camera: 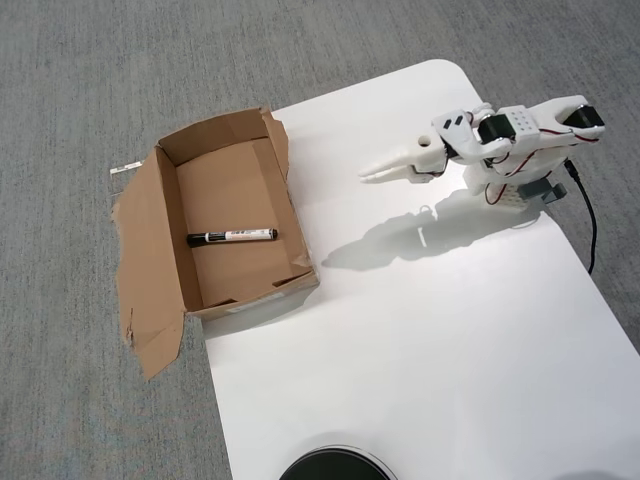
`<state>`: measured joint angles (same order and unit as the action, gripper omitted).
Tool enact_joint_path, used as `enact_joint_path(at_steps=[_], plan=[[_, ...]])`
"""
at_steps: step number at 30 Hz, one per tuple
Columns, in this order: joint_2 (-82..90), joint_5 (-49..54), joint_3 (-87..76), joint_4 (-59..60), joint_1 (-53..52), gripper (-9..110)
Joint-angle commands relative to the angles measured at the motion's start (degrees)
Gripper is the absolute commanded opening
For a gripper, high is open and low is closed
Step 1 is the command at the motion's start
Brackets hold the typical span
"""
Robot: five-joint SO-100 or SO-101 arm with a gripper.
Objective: Grasp a pen and put it in the box.
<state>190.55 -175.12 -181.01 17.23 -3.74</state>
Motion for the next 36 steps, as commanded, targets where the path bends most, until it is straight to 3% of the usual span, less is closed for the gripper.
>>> enact_joint_path(at_steps=[1, 25, 36], plan=[[0.5, -0.4, -1.6, 4.0, -0.1, 7], [1.5, -0.4, -1.6, 39.3, -0.4, 6], [1.1, -0.4, -1.6, 48.9, -0.6, 6]])
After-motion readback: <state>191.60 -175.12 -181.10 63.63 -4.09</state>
